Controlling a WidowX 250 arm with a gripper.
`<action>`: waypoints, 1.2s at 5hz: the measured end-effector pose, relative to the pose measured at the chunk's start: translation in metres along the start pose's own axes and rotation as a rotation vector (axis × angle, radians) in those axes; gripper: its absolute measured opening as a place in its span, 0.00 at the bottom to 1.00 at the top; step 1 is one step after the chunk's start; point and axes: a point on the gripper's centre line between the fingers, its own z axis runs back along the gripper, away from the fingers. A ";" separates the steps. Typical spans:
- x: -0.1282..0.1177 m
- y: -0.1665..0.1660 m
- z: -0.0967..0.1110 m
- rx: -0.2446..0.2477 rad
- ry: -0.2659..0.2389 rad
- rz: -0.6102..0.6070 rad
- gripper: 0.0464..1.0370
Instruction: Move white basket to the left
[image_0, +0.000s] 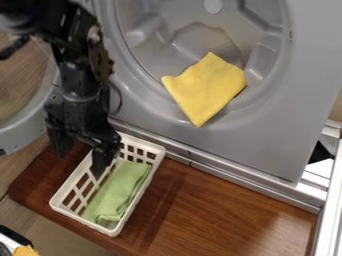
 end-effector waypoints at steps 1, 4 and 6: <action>-0.007 -0.002 0.024 0.058 0.006 0.008 0.96; -0.008 -0.002 0.025 0.060 0.007 0.009 0.96; -0.008 -0.002 0.025 0.060 0.007 0.011 0.96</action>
